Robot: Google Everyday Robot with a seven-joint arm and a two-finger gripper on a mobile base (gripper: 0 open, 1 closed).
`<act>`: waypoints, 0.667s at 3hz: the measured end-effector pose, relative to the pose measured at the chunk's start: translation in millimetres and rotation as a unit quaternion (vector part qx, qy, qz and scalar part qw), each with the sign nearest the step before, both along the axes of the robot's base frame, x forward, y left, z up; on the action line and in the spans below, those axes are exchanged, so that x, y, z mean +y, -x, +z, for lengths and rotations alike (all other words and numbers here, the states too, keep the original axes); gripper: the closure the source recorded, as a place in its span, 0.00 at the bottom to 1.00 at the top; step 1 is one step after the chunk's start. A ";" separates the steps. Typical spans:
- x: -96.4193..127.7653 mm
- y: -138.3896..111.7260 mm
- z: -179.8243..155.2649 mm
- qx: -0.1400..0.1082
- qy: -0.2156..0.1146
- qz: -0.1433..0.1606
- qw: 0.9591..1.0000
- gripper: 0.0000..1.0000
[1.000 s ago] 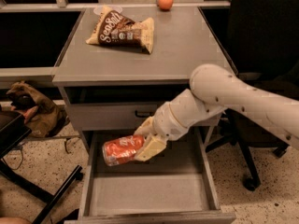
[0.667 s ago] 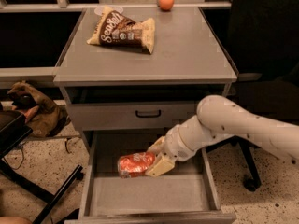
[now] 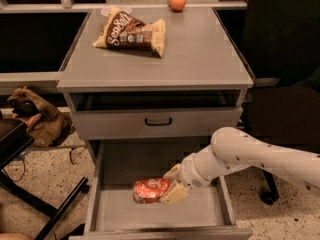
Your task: Place coke can into middle drawer
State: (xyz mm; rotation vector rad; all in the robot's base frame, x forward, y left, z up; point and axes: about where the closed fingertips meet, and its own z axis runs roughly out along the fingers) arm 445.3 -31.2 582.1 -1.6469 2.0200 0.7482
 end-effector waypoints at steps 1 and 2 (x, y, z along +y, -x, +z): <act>0.6 -0.9 -3.8 -0.001 0.001 -0.006 1.000 1.00; -0.9 -11.3 -20.6 -0.016 0.023 -0.038 0.999 1.00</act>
Offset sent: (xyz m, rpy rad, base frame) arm 0.0618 -0.0227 -0.0970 -0.2758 -0.1998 -0.4161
